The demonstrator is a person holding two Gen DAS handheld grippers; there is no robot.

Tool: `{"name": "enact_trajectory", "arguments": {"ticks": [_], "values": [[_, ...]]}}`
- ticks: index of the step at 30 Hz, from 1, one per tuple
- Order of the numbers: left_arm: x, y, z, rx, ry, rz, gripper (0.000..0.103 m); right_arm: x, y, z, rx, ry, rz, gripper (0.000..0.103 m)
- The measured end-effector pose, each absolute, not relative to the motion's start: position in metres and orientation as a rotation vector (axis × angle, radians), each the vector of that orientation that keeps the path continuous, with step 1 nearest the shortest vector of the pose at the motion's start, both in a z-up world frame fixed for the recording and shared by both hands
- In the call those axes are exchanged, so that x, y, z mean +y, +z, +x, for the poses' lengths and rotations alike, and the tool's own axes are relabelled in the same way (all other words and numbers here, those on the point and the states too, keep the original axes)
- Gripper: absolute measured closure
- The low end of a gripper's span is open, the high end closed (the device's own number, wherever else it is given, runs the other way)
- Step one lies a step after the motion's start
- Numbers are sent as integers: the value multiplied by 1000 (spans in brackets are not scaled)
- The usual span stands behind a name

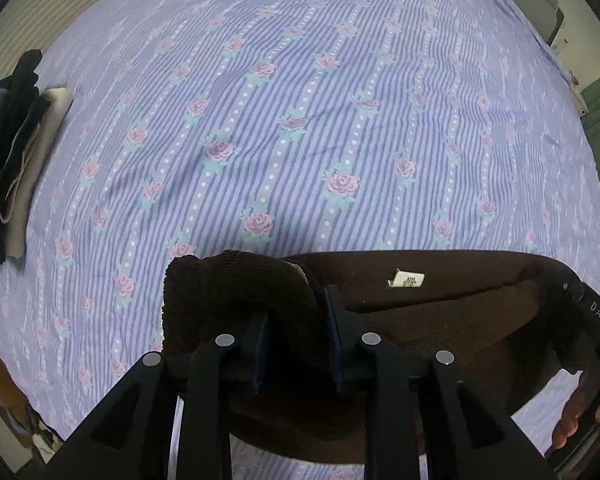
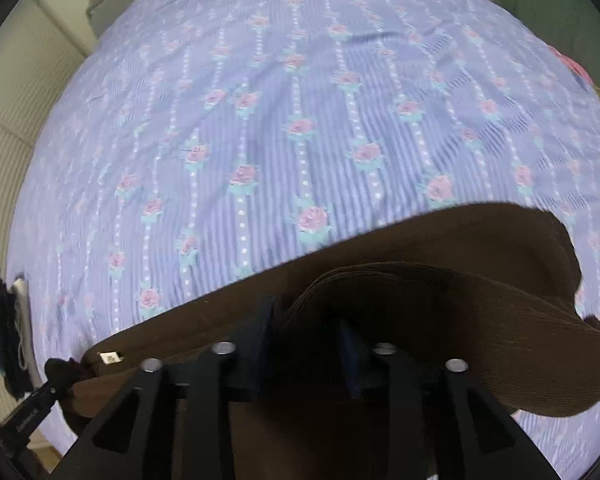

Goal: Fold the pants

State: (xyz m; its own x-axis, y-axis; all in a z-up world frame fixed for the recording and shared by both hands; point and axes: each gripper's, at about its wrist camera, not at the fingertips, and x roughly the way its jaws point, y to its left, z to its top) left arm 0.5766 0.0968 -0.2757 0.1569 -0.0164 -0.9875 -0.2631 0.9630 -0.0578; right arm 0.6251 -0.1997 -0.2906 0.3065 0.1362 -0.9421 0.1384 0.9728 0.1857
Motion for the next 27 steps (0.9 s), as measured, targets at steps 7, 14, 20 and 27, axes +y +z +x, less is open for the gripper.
{"name": "enact_trajectory", "arguments": {"ticks": [7, 14, 20, 27], "values": [[106, -210, 549, 1280, 219, -268, 14, -190, -257, 611, 1191, 112, 260, 46], [86, -181, 546, 1195, 21, -53, 11, -182, -209, 578, 1101, 210, 169, 46], [8, -196, 568, 1171, -264, 167, 11, -243, -190, 529, 1037, 84, 76, 46], [-72, -228, 587, 1234, -400, 174, 11, -327, -210, 504, 1106, -51, 77, 46]]}}
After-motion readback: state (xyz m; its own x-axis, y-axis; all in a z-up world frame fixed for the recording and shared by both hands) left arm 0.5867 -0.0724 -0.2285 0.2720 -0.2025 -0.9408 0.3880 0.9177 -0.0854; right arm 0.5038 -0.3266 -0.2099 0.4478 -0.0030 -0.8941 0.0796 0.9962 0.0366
